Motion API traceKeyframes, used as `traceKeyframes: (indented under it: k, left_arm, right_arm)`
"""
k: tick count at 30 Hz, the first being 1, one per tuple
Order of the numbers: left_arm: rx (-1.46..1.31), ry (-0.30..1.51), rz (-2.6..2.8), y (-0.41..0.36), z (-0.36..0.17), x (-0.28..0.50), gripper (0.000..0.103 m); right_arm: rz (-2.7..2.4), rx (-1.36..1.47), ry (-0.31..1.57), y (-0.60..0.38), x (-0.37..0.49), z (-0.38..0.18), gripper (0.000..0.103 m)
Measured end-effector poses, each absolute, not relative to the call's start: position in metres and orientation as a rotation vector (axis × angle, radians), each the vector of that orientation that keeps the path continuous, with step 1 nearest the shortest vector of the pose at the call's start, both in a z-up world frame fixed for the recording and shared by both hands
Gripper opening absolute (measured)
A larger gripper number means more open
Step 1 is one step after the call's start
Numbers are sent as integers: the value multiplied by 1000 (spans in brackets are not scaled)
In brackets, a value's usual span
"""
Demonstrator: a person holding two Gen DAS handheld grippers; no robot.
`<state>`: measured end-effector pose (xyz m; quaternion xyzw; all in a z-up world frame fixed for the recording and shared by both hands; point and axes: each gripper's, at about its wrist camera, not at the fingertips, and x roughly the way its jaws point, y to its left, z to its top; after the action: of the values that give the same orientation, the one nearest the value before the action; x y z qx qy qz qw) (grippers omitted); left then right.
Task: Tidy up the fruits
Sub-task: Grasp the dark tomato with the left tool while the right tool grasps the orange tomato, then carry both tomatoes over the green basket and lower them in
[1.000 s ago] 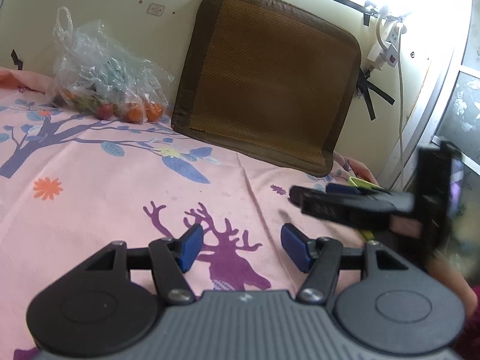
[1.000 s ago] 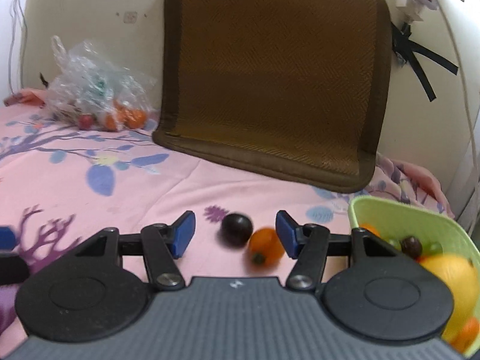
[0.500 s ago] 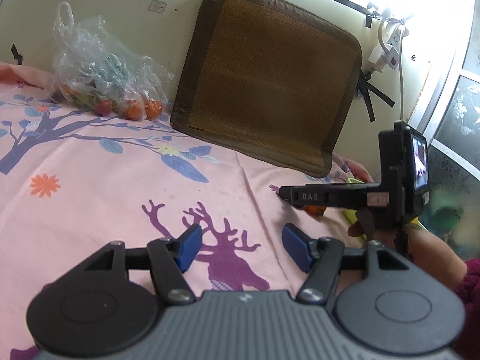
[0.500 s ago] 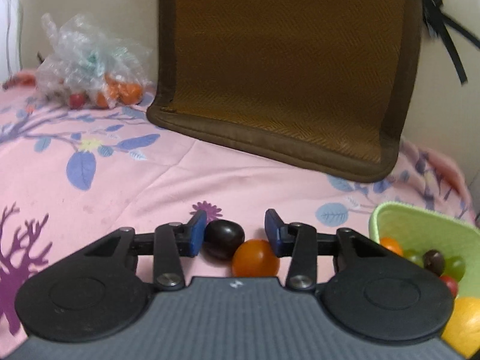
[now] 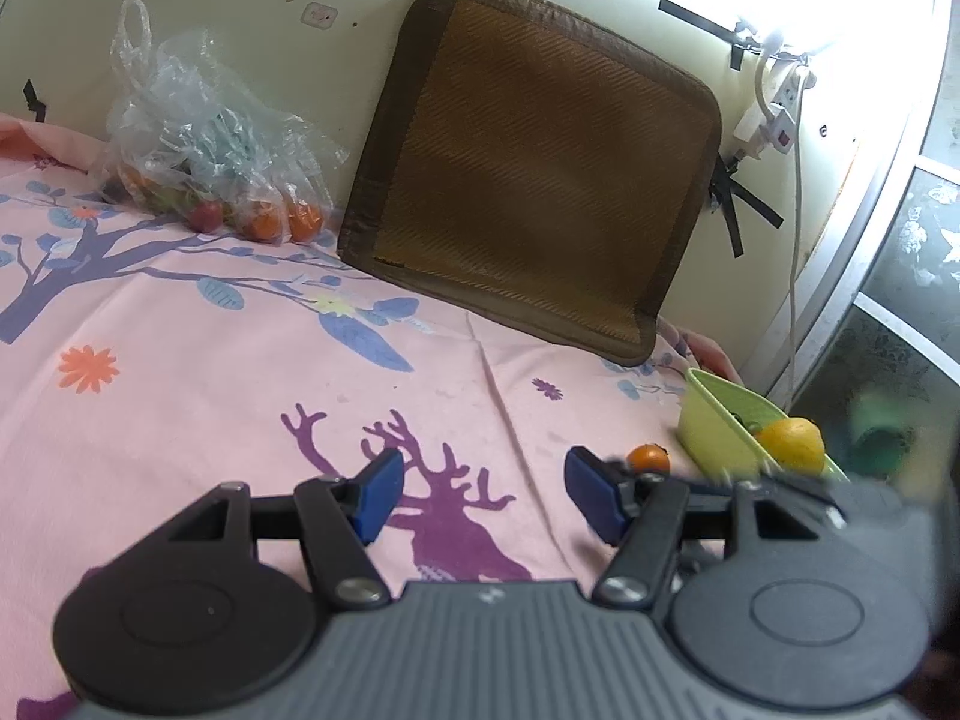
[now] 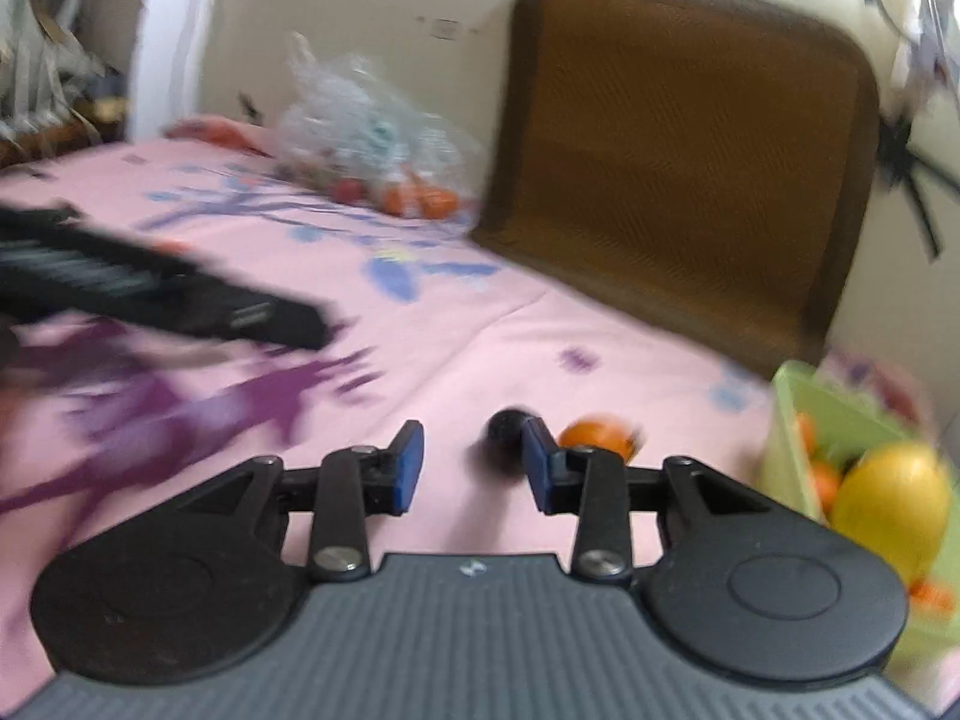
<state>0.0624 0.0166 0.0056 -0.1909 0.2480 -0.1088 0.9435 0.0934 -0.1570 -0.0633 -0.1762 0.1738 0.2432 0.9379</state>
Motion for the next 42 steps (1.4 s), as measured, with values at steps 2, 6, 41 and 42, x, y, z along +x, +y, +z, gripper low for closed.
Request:
traceKeyframes:
  k: [2, 6, 41, 42]
  left_arm:
    - [-382, 496, -234, 15, 6, 61, 61]
    - [-335, 478, -264, 7, 9, 58, 64]
    - [-22, 576, -536, -125, -2, 11, 27]
    - [-12, 581, -547, -132, -4, 10, 27]
  right_arm:
    - [507, -320, 357, -168, 78, -64, 39]
    - [464, -224, 328, -189, 69, -57, 39]
    - [295, -27, 371, -270, 7, -88, 32]
    - [284, -22, 372, -274, 3, -90, 32]
